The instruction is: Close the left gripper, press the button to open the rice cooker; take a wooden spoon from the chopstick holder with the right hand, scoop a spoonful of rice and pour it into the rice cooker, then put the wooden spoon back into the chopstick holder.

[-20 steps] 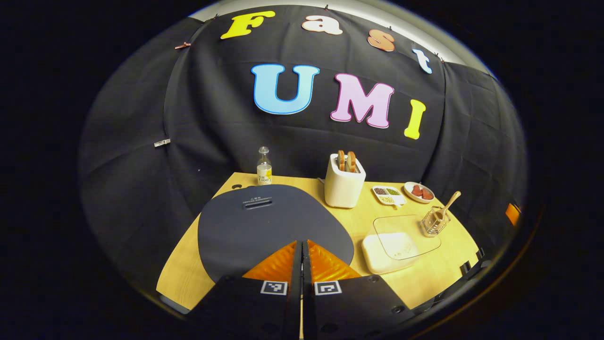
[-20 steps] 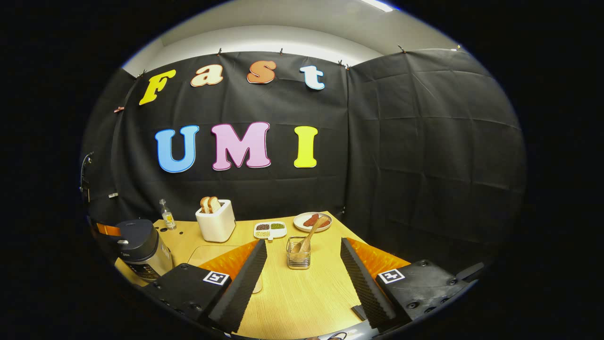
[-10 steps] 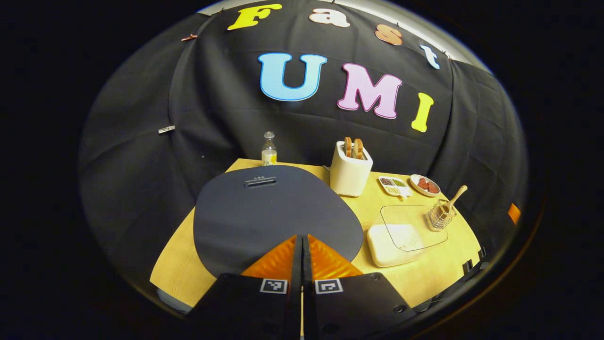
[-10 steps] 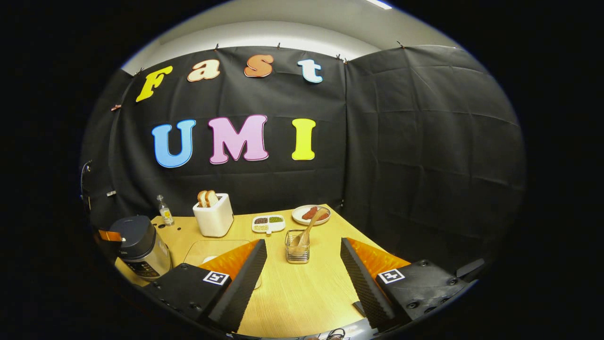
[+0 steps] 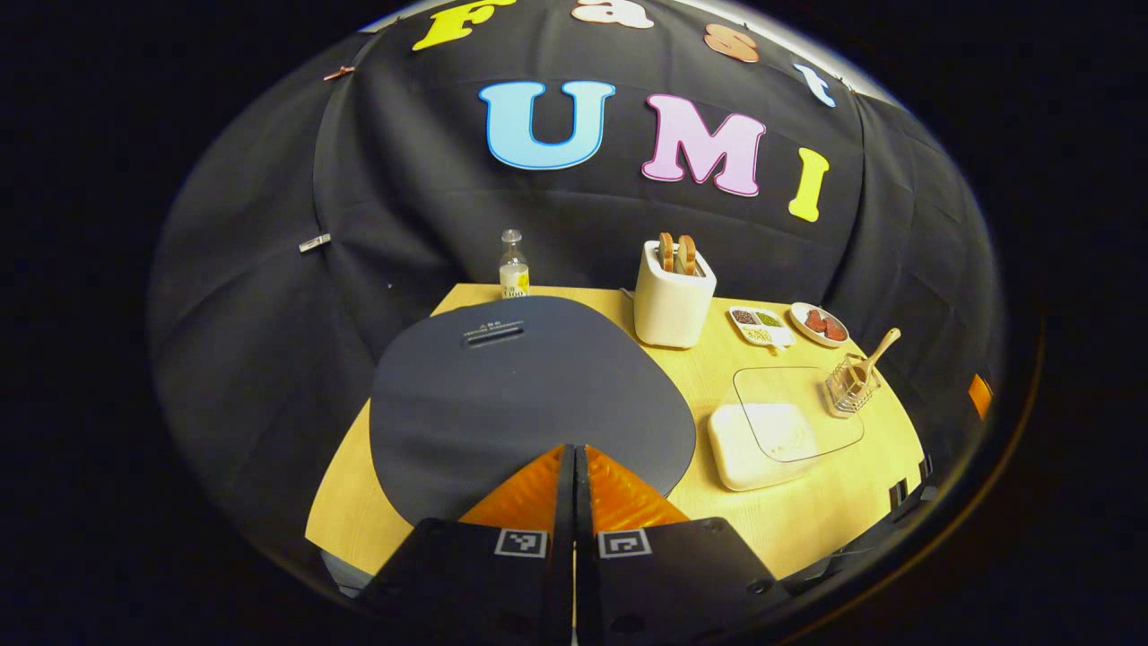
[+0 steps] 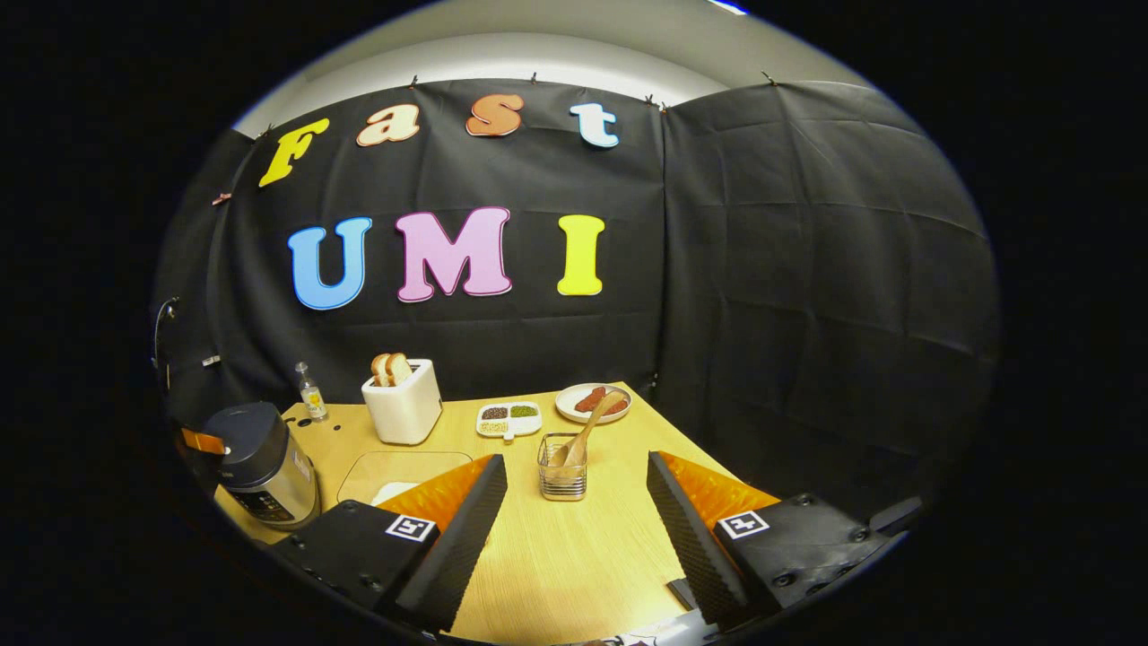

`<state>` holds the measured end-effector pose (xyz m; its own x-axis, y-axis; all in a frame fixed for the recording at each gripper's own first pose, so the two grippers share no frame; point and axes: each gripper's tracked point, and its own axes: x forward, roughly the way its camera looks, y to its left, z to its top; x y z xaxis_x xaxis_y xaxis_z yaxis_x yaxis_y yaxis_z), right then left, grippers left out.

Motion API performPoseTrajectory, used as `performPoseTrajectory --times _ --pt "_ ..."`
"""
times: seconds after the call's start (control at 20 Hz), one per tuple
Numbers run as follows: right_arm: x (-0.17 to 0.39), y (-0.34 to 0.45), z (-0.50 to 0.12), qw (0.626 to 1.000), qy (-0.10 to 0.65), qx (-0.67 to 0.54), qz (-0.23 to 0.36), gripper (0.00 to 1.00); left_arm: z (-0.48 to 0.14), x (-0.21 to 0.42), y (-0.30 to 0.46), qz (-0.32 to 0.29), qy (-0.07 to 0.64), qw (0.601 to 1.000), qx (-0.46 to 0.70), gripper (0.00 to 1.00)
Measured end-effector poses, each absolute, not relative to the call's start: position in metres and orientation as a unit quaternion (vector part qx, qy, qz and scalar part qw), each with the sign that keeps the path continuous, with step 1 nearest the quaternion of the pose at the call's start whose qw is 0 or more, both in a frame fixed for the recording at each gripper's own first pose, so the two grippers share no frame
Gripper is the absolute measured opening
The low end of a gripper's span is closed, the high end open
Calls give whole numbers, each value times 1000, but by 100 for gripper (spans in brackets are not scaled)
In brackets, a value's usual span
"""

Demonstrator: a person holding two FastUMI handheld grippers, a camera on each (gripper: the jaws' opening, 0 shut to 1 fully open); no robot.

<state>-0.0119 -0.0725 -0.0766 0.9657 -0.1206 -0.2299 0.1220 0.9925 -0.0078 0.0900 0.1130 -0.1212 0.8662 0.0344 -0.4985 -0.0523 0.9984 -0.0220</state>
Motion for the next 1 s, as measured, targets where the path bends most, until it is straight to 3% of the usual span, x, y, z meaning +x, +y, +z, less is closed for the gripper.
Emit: performPoseTrajectory --times 0.1,0.35,0.45,0.9,1.0 --pt "4 -73 -73 992 116 6 -44 98 -107 87 113 38 234 972 -7 6" --pt "50 -83 -64 994 108 5 -12 98 14 84 114 140 53 989 -11 6" --pt "68 -91 -63 994 105 10 -3 98 43 82 103 159 15 987 -5 6" --pt "148 -140 -102 990 129 54 -5 98 37 66 17 155 4 987 -43 8" --pt "164 -148 -119 986 152 68 -10 98 28 65 -1 152 14 987 -47 22"
